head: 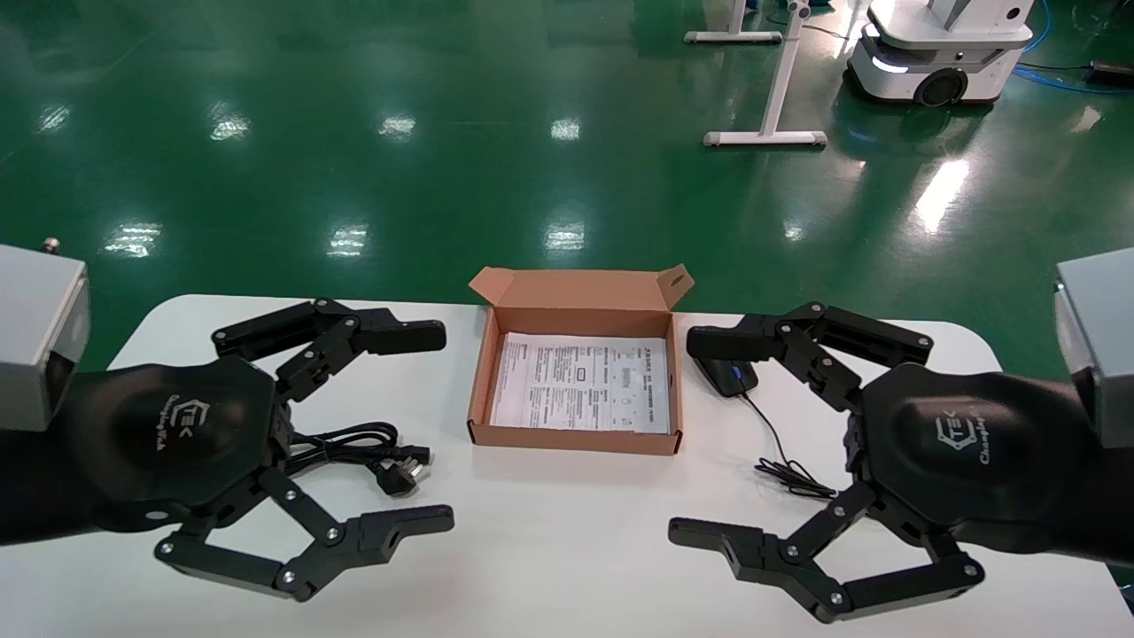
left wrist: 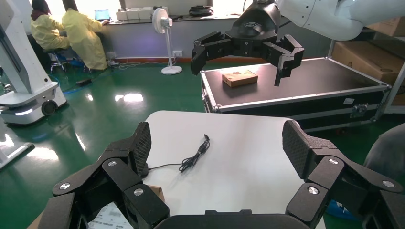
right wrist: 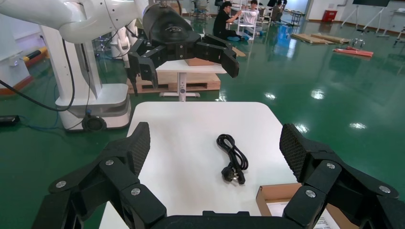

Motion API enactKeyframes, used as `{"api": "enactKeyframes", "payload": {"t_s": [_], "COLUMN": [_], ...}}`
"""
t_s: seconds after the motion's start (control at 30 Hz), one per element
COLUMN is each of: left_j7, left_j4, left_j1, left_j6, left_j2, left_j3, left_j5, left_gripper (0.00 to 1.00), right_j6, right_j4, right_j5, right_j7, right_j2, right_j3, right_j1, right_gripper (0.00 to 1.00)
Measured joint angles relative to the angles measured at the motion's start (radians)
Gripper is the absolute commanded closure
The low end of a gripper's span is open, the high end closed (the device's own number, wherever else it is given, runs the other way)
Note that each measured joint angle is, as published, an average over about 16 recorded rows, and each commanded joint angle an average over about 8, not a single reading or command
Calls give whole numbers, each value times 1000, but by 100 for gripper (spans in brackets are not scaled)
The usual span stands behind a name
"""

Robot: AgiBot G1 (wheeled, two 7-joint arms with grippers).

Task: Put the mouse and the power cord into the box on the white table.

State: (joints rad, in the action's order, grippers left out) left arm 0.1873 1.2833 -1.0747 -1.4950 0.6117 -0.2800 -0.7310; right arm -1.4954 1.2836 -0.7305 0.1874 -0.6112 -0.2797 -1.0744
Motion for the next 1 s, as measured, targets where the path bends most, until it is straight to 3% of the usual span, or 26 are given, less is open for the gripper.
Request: {"api": "enactKeyframes", "payload": {"t_s": [0.77, 1.0], "left_j7": [0, 0], "left_j4": [2, 23], "left_j1": [-1, -74], "left_j6": [-3, -41], "left_j2": [-1, -5], "left_j3": [-2, -73], "left_j5": [-4, -107], "left_gripper": [0, 0], "right_j6": [-3, -38], "right_j4": [2, -9], "right_j5": [-5, -72], "right_j7": [-3, -62], "right_j2": [2, 22], "right_j3": [-1, -23], "right_j1": [-1, -34], "right_gripper": [0, 0]}}
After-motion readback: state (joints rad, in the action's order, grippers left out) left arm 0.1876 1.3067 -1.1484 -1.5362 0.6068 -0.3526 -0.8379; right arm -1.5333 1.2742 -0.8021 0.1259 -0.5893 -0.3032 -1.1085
